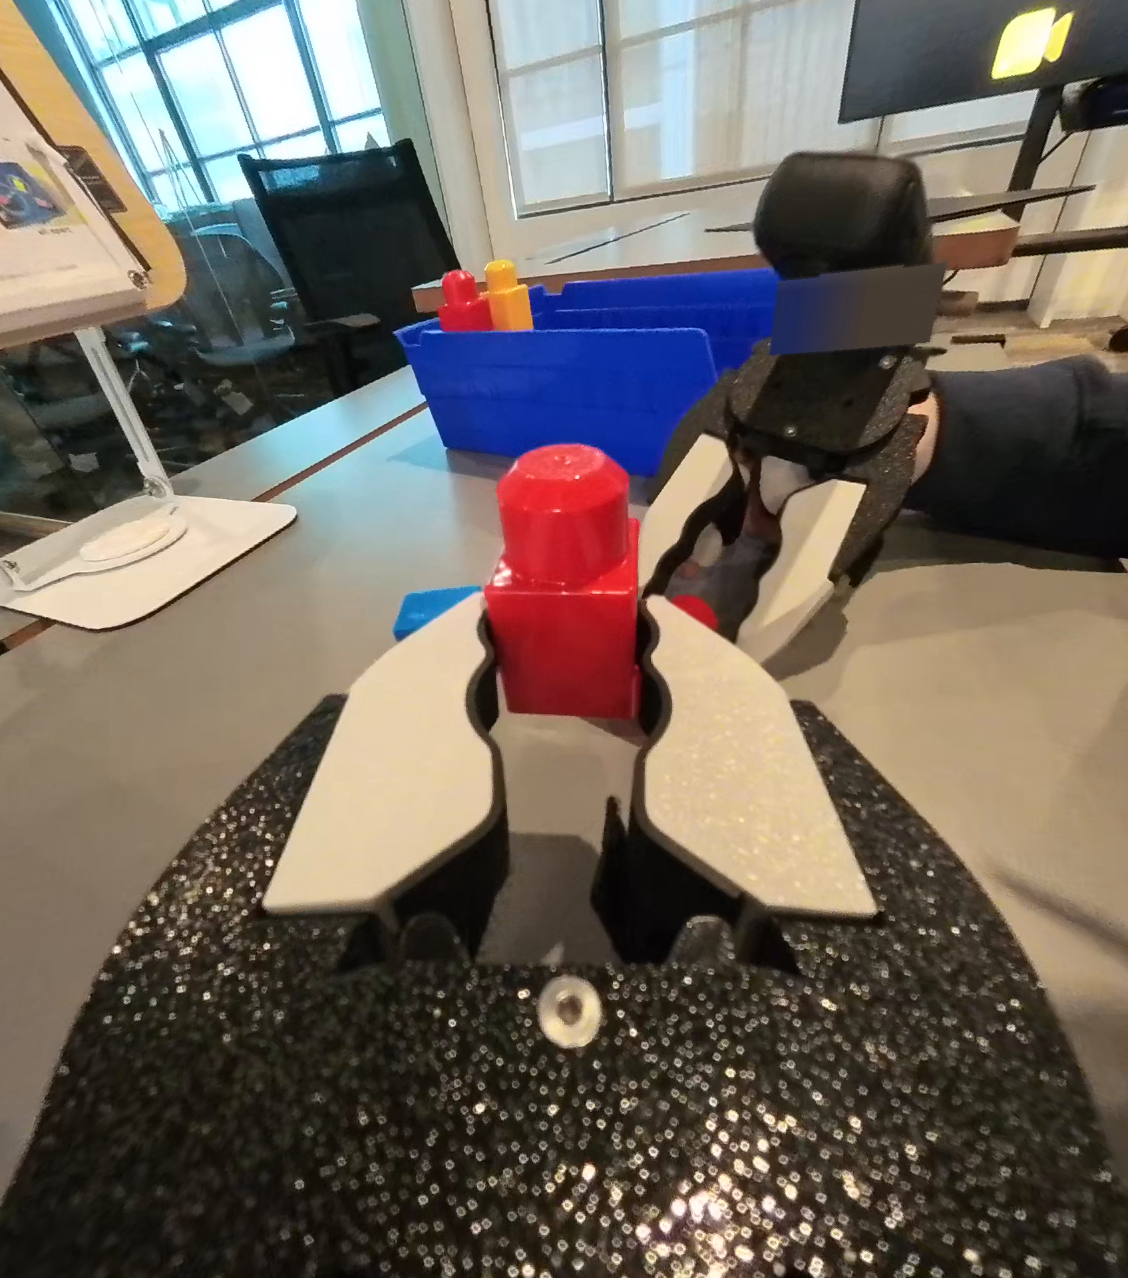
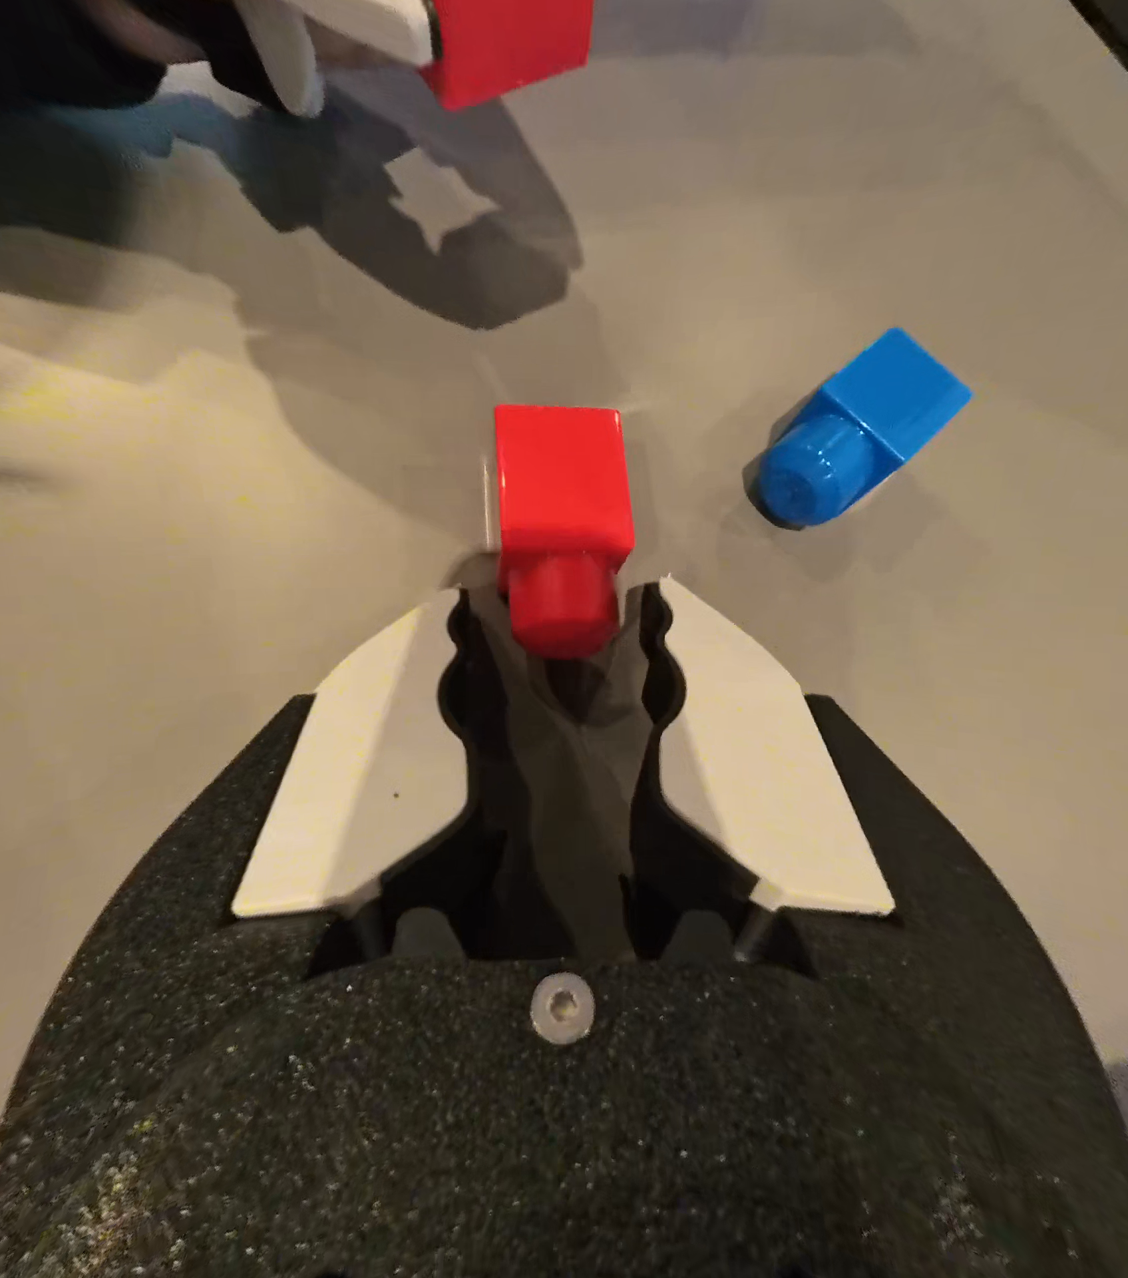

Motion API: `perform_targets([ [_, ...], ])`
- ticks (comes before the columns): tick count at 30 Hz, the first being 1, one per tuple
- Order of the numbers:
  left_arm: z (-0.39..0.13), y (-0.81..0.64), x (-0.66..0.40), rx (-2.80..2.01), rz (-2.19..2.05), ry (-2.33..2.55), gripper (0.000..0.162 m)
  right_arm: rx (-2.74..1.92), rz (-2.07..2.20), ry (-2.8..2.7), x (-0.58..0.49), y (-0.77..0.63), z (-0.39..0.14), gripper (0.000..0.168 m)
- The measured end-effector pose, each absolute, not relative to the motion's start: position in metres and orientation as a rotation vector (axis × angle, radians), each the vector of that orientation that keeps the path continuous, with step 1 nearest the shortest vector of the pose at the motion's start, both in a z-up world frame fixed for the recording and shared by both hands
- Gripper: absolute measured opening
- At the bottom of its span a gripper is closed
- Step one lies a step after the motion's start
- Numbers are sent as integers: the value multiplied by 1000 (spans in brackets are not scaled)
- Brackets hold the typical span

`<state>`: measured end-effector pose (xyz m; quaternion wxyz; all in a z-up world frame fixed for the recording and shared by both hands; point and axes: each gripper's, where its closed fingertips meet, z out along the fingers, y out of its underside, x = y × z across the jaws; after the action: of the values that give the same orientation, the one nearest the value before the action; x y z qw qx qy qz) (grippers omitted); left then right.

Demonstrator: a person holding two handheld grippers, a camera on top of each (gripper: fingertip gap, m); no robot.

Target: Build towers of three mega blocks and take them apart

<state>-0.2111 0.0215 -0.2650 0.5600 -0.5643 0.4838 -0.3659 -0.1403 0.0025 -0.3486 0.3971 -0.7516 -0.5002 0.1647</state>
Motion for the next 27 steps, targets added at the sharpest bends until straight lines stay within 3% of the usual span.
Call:
perform_targets([
  [4, -270, 21, -211, -1340, -858, 1156, 37, -1910, 381, -1253, -136, 5, -348, 30],
  [9, -271, 25, -213, -1361, -846, 1140, 37, -1969, 308, -1319, -123, 4, -334, 30],
  [15, -278, 29, -212, -1395, -783, 1163, 37, -2214, -105, -1716, -77, 5, -305, 30],
  [23, -281, 29, -214, -1395, -736, 1170, 36, -2330, -524, -2229, -63, -1, -312, 30],
  [24, -280, 29, -214, -1396, -738, 1165, 36, -2327, -531, -2222, -65, -1, -312, 31],
  [27, -279, 30, -217, -1399, -745, 1151, 37, -2309, -486, -2158, -61, -3, -310, 67],
])
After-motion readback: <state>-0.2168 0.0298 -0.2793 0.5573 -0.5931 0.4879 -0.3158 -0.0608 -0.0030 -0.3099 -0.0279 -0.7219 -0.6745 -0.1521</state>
